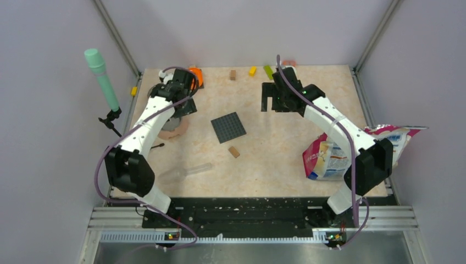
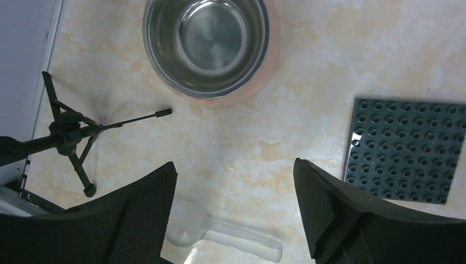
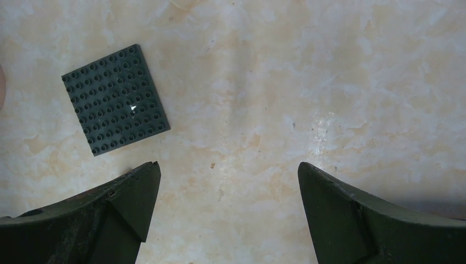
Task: Serve the pet food
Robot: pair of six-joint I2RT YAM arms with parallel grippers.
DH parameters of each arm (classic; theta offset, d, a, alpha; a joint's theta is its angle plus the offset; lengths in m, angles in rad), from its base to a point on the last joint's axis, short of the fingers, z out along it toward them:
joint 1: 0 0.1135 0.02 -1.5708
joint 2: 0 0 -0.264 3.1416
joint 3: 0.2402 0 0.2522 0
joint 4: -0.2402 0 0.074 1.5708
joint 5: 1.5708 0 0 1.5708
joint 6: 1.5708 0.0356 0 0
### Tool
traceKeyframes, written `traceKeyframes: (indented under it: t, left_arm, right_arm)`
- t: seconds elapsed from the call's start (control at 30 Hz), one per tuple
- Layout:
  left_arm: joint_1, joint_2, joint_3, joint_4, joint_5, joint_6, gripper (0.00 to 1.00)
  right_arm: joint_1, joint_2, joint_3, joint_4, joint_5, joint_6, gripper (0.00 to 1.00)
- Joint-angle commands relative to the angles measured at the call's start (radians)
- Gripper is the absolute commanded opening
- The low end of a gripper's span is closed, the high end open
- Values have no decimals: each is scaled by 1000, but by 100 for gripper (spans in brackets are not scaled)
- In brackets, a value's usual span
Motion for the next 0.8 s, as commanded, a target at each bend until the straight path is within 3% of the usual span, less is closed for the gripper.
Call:
traceKeyframes:
  t: [0.0, 0.33, 0.53, 0.63, 0.77]
  left_arm:
    - [16, 33, 55, -36, -33, -40, 82]
    - [-59, 72, 35, 78, 343, 81, 81]
    - [-172, 72, 61, 201, 634, 193, 80]
    - [-219, 101, 128, 204, 714, 257, 80]
    - [-244, 135, 215, 195, 748, 307, 80]
  right_arm:
    - [-3, -55, -9, 33, 0, -5, 99]
    - [-3, -78, 39, -14, 43, -26, 99]
    - [-3, -215, 153, -147, 275, -81, 99]
    - [-3, -265, 234, -257, 405, -47, 98]
    - [-3, -231, 480, -595, 605, 118, 97]
